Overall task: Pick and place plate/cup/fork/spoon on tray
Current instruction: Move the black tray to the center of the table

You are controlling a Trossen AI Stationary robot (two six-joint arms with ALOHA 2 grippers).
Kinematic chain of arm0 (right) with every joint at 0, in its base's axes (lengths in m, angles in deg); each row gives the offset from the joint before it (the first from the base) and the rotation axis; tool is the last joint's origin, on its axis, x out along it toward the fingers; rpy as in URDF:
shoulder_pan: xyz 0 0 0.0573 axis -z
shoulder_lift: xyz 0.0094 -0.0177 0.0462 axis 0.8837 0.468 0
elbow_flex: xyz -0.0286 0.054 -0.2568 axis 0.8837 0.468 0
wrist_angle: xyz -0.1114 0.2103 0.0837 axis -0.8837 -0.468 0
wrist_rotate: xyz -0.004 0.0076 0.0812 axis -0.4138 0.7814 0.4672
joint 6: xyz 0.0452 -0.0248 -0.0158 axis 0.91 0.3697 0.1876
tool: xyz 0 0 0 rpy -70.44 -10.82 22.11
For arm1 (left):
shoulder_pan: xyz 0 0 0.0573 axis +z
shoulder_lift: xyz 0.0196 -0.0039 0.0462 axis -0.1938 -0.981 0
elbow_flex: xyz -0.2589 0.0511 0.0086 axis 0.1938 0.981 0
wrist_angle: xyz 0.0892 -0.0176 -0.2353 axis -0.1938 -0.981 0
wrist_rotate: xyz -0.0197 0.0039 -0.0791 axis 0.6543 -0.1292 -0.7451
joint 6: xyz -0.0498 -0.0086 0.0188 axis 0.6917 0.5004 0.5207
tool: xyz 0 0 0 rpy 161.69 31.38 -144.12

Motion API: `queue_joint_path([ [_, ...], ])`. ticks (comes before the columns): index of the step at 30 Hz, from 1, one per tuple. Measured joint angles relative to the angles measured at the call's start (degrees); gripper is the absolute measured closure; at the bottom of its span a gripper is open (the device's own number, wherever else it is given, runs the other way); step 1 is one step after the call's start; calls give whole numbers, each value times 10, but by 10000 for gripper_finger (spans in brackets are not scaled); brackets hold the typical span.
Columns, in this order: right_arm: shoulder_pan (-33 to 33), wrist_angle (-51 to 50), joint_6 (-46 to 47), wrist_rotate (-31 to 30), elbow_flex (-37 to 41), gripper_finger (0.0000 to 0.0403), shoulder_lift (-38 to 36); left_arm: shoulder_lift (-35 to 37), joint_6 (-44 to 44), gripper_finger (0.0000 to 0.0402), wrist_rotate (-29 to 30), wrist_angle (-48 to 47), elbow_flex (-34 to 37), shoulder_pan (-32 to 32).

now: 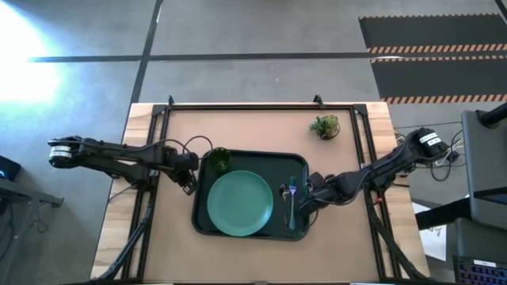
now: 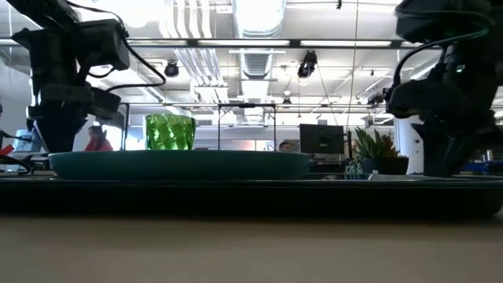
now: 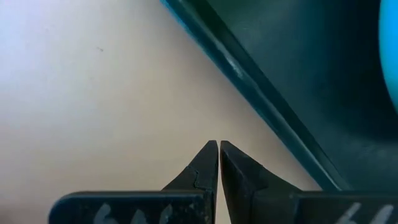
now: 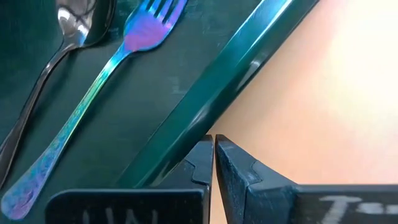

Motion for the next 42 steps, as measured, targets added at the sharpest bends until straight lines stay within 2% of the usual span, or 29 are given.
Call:
queue_joint_path([
  [12,69,2,-101,-3,0,394,-5,0,1,402,-7,1,0,0],
  [24,135,6,-182,-4,0,394,-52,0,15,402,-7,1,0,0],
  [30,154,86,-233,-3,-2,394,-77,0,15,402,-7,1,0,0],
  [42,203,103,-286,29,2,394,-24,0,15,402,-7,1,0,0],
])
